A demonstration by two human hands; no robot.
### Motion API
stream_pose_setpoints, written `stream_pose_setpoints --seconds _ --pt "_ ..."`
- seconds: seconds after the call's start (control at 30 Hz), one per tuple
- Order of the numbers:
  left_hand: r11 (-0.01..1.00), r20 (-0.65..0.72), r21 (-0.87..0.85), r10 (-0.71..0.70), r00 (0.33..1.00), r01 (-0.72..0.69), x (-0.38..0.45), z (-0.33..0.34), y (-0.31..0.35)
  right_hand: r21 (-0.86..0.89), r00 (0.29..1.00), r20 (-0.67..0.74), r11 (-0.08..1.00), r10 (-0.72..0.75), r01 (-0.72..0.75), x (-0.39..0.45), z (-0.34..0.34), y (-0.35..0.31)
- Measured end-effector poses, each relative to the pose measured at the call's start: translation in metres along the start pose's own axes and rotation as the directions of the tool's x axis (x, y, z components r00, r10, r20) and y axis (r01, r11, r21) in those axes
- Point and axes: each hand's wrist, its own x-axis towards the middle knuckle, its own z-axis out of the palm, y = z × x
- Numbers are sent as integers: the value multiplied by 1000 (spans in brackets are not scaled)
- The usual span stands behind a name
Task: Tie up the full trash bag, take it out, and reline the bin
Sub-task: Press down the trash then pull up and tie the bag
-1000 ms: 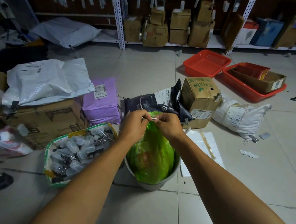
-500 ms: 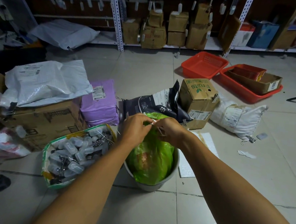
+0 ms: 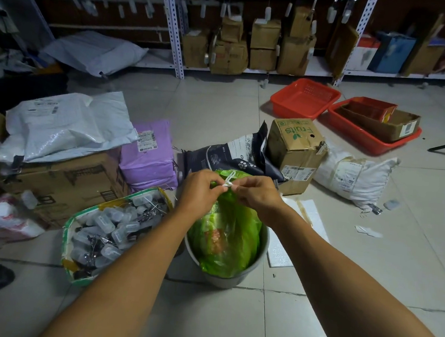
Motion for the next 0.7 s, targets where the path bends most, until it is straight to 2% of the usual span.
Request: stream_pose_setpoints --seconds 0.27,0.7 --pt "997 -57 34 -65 996 67 -5 -1 -6 -231 982 -158 970 -108 70 7 -11 20" --pt "981 -78 54 -184 980 189 -7 -3 -10 -480 935 -303 877 -186 19 13 -31 33"
